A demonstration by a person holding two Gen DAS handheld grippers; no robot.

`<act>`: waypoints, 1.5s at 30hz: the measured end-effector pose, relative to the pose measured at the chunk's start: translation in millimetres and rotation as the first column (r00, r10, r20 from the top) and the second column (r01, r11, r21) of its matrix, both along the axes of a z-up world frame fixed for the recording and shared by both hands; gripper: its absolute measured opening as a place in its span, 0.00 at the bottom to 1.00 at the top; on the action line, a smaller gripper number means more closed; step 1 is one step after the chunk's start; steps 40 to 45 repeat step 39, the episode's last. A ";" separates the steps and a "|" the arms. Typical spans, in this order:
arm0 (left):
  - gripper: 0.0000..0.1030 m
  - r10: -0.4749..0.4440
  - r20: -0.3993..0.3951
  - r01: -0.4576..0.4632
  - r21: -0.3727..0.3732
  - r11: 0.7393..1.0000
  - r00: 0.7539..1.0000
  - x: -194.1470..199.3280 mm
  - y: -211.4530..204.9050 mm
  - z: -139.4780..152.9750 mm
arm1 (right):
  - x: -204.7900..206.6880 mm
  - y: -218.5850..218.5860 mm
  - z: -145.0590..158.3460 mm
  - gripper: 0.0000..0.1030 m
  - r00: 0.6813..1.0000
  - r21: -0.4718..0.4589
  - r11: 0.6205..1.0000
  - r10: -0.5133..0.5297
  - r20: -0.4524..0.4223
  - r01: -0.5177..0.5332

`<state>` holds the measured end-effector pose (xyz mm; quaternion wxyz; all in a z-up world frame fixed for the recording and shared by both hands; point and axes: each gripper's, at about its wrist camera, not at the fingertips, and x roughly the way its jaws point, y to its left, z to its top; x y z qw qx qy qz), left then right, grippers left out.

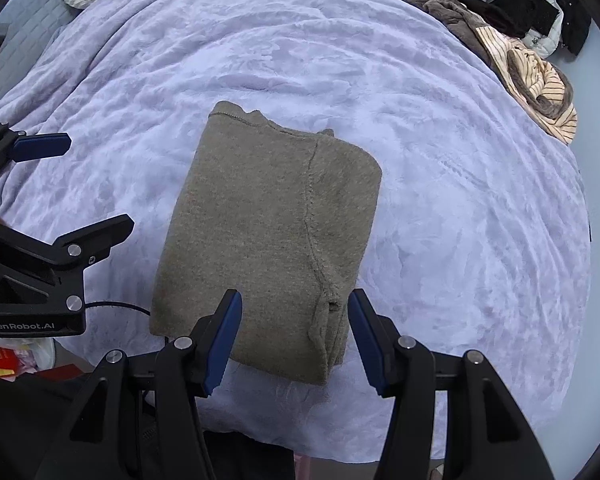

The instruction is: Fold small clothes

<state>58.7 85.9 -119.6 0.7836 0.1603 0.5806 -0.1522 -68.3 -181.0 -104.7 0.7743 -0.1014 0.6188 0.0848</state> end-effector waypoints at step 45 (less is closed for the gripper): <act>0.97 -0.031 -0.013 0.031 -0.020 0.999 0.999 3.7 -5.0 -1.5 | 7.4 -2.3 1.2 0.57 1.000 0.003 1.000 -0.006 -0.007 0.006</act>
